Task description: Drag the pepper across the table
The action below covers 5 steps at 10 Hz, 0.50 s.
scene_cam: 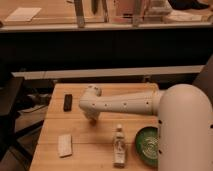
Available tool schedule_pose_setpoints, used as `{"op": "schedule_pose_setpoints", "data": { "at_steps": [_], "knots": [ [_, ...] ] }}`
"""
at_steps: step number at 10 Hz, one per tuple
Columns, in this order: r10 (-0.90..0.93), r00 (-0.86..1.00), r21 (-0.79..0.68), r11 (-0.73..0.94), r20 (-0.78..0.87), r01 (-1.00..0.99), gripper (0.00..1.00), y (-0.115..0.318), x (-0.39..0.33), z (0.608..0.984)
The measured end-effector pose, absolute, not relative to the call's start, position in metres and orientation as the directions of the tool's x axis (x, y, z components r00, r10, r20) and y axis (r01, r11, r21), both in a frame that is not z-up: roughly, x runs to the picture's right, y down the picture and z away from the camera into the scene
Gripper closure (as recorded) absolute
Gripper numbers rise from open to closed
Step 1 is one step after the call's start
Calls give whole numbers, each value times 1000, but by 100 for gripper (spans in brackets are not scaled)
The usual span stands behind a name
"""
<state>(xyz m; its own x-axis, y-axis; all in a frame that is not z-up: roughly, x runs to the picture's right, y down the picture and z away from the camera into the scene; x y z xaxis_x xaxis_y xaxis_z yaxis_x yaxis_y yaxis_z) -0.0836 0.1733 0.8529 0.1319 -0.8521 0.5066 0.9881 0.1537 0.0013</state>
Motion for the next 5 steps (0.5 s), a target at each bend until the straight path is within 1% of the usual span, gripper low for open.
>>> {"op": "schedule_pose_setpoints", "data": {
  "at_steps": [5],
  "knots": [
    [-854, 113, 12, 139, 507, 990, 99, 179, -86, 847]
  ]
}}
